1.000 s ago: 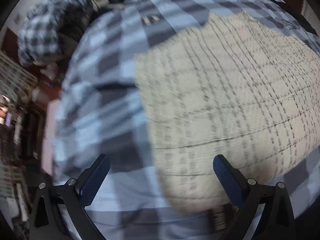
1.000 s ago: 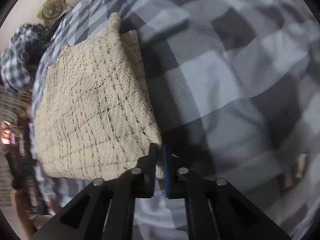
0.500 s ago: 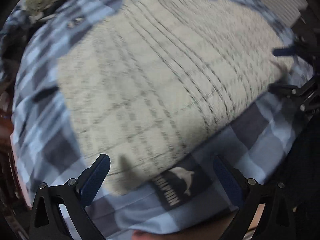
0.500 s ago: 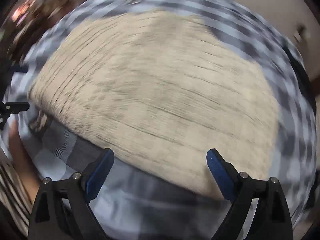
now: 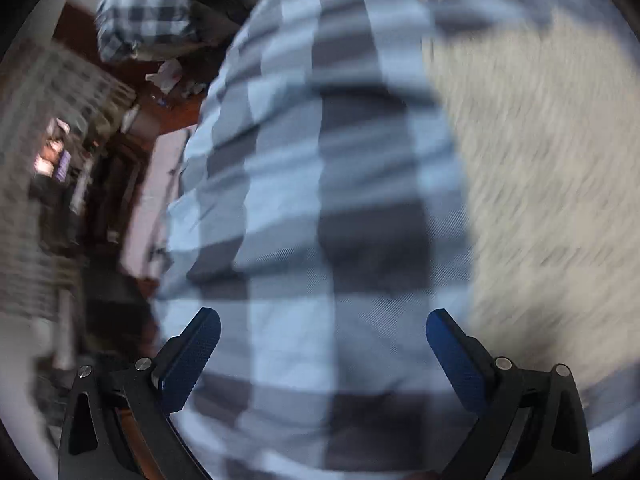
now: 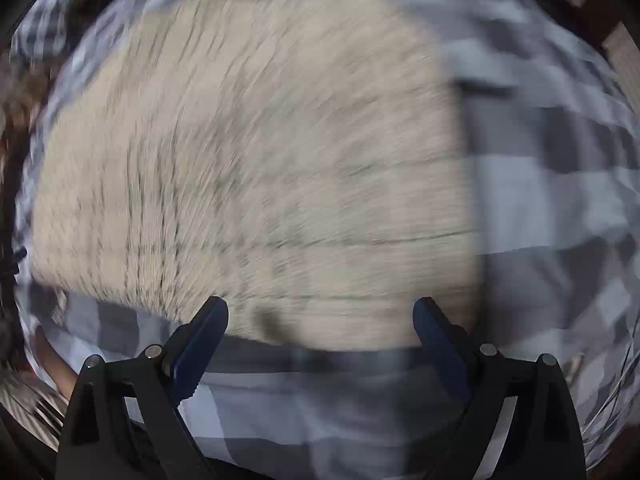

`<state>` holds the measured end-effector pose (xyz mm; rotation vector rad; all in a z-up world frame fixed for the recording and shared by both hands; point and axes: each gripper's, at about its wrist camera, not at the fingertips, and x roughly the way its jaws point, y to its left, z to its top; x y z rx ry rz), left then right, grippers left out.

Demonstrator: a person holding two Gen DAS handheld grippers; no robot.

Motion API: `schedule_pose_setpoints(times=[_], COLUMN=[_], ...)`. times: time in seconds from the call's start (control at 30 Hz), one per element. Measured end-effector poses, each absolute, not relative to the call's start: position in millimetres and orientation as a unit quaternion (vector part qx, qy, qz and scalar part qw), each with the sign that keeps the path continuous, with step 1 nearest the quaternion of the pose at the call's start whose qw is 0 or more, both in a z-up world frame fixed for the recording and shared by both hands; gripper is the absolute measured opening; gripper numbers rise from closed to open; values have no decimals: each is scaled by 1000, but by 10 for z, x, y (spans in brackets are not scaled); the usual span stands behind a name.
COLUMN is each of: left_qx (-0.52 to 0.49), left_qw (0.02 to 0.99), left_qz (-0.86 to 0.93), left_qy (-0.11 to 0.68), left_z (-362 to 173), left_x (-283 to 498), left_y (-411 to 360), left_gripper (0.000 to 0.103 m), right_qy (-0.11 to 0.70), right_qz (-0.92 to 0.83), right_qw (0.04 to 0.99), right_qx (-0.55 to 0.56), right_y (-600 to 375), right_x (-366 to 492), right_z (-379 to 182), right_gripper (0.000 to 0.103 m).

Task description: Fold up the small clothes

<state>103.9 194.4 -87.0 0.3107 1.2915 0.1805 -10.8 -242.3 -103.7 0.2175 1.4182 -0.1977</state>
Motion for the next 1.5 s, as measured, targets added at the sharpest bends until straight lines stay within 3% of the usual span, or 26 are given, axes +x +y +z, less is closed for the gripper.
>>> schedule_pose_setpoints(times=[0.2,0.43,0.63,0.67,0.7,0.73,0.87,1.07,1.27,1.3,1.37,1.43,1.5], left_qx=[0,71,47,38,28,23,1,-41,-24,-9,12,28,50], left_qw=[821,824,818,817,818,818,823,821,809,810,812,817,825], left_qz=[-67,-63,-63,-63,-64,-64,-63,-47,-22,-15,-8,-4,-5], left_qy=[567,559,570,571,571,571,565,567,587,586,583,577,563], left_z=[-671,-796,-789,-784,-770,-784,-742,-775,-943,-956,-961,-948,-906], left_x=[1235,1232,1261,1273,1277,1288,1282,1316,1362,1359,1347,1336,1328], left_y=[1309,995,1048,1058,1076,1077,1146,1309,1321,1307,1284,1252,1183], left_gripper=[103,103,103,103,103,103,103,103,103,103,103,103,103], right_qy=[556,559,578,579,583,591,573,471,538,560,587,576,543], right_qz=[-125,-122,-112,-110,-106,-101,-79,-98,-132,-144,-181,-239,-283], right_qw=[800,777,765,769,773,773,803,865,824,804,774,765,778], right_qx=[186,262,262,248,224,206,145,144,123,139,155,162,135], right_y=[-3214,-3233,-3050,-3005,-2934,-2885,-2658,-2714,-2772,-2851,-2974,-3089,-3048], right_x=[377,1536,1847,1860,1906,1877,1774,1613,1816,1824,1781,1605,1418], right_z=[-604,-959,-1059,-1057,-1061,-1025,-731,-9,-534,-699,-845,-770,-506], right_gripper=[92,92,89,80,37,1,1,0,1,5,24,54,65])
